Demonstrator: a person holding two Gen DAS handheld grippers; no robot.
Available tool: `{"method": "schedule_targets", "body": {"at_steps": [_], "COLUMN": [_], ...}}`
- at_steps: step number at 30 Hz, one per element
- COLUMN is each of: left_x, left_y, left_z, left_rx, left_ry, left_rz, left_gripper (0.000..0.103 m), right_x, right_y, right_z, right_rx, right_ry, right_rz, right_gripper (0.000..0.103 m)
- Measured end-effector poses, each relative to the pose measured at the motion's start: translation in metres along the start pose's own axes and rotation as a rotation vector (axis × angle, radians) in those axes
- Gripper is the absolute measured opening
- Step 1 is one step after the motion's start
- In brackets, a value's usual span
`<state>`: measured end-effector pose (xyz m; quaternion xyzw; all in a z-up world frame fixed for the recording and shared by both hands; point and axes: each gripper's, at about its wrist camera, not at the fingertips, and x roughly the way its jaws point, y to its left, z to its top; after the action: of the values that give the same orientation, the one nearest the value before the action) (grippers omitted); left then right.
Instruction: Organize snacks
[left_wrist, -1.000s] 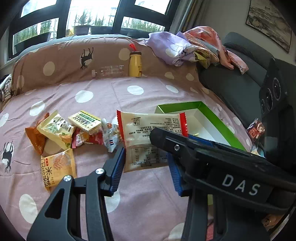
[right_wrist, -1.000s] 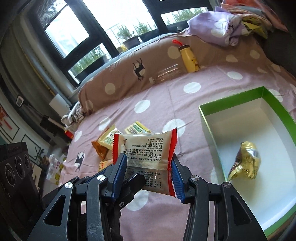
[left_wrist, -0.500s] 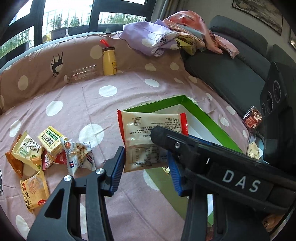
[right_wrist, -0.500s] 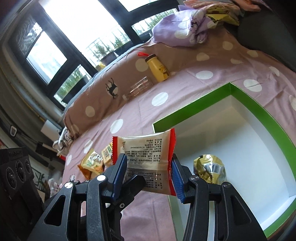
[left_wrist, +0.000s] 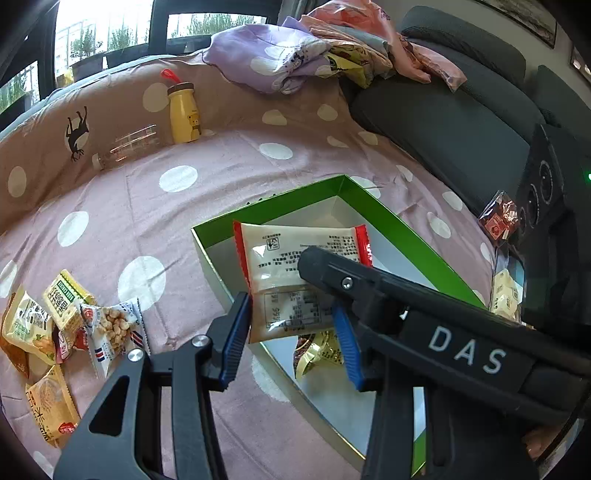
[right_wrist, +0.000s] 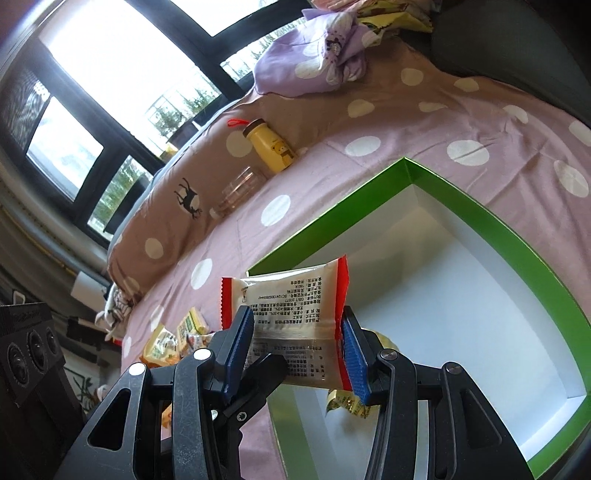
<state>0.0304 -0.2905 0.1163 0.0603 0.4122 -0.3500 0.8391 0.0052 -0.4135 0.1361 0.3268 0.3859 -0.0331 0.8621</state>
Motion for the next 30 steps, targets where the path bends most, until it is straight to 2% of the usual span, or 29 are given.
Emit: {"method": "schedule_targets", "body": {"at_steps": [19,26,30], "left_x": [0.050,0.069,0.062], "left_y": [-0.013,-0.013,-0.018], "left_z": [0.017,0.015,0.011], "left_rx": [0.041,0.011,0.025], "left_ry": [0.125,0.191,0.167], "left_rz": [-0.011,-0.041,-0.032], "left_gripper": [0.043,0.043,0.045], "right_x": [0.024,0.030,0.025], "right_y": [-0.050,-0.060,-0.057], "right_z": [0.016,0.013,0.012], "right_rx": [0.172,0.212,0.201], "right_ry": [0.032,0.051,0.049], "right_rz": [-0.059,-0.150,-0.139], "right_gripper": [0.050,0.050,0.051]}}
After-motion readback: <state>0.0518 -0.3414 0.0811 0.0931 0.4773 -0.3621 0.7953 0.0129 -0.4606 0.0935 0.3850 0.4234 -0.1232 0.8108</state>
